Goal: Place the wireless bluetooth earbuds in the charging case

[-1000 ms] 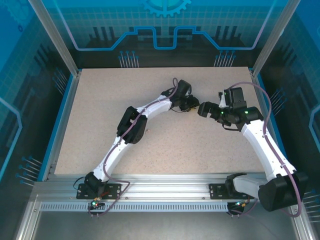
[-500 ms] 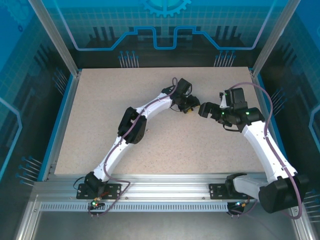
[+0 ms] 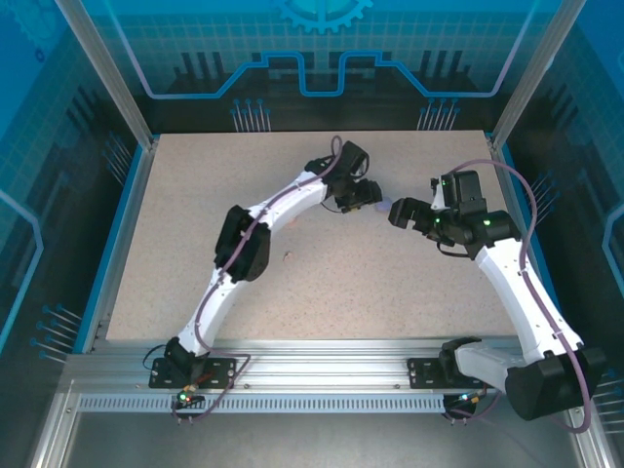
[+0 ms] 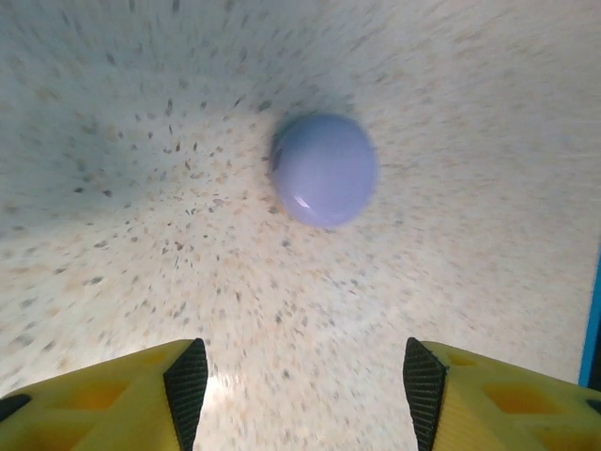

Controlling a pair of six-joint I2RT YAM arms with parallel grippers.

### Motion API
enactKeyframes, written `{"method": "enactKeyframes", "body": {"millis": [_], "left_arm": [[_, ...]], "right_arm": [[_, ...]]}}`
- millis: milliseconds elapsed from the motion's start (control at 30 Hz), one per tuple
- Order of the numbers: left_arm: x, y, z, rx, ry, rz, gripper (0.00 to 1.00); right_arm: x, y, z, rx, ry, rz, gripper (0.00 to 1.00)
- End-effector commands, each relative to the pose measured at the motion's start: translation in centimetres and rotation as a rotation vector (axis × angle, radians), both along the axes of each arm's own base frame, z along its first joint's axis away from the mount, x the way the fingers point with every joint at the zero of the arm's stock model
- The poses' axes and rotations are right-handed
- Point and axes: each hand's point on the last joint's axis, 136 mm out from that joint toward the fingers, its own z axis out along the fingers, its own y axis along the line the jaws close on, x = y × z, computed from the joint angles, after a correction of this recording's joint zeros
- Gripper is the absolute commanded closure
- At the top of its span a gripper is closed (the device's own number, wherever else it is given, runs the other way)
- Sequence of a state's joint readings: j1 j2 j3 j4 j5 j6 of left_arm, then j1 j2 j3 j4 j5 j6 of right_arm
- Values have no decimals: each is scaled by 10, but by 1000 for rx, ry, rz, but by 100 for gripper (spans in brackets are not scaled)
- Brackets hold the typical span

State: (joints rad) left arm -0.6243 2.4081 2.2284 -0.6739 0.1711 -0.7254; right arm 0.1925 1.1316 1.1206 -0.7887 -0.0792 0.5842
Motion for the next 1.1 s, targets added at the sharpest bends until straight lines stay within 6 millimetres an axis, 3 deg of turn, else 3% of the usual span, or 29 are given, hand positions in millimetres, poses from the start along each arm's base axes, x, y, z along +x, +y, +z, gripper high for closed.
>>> {"method": "enactKeyframes", "body": {"millis": [0, 67, 100, 133, 167, 267, 400, 533, 600, 867, 1067], "left_arm": [[4, 33, 72, 47, -200, 2, 35], [0, 50, 89, 78, -263, 13, 33], [-1, 61, 94, 101, -292, 27, 23], [-4, 71, 97, 121, -315, 37, 20], [-3, 85, 102, 135, -350, 62, 2], [-1, 127, 108, 176, -432, 174, 1], [-1, 179, 93, 148, -455, 295, 1], [-1, 209, 76, 60, -445, 292, 1], [0, 227, 63, 118, -417, 300, 1], [3, 242, 4, 447, -176, 63, 1], [-5, 231, -34, 583, -40, -120, 1]], "right_arm": [[1, -4, 3, -6, -3, -17, 0], [2, -2, -1, -14, 10, -9, 0], [2, -1, -3, -20, 16, -4, 0], [3, 0, -5, -26, 22, 1, 0], [3, 2, -7, -32, 27, 10, 0], [3, 7, -14, -49, 43, 21, 0], [5, 16, -24, -68, 64, 30, 0], [8, 27, -31, -84, 83, 40, 0], [10, 32, -34, -92, 93, 44, 0], [21, 54, -40, -123, 116, 63, 0], [27, 68, -38, -136, 118, 84, 0]]}}
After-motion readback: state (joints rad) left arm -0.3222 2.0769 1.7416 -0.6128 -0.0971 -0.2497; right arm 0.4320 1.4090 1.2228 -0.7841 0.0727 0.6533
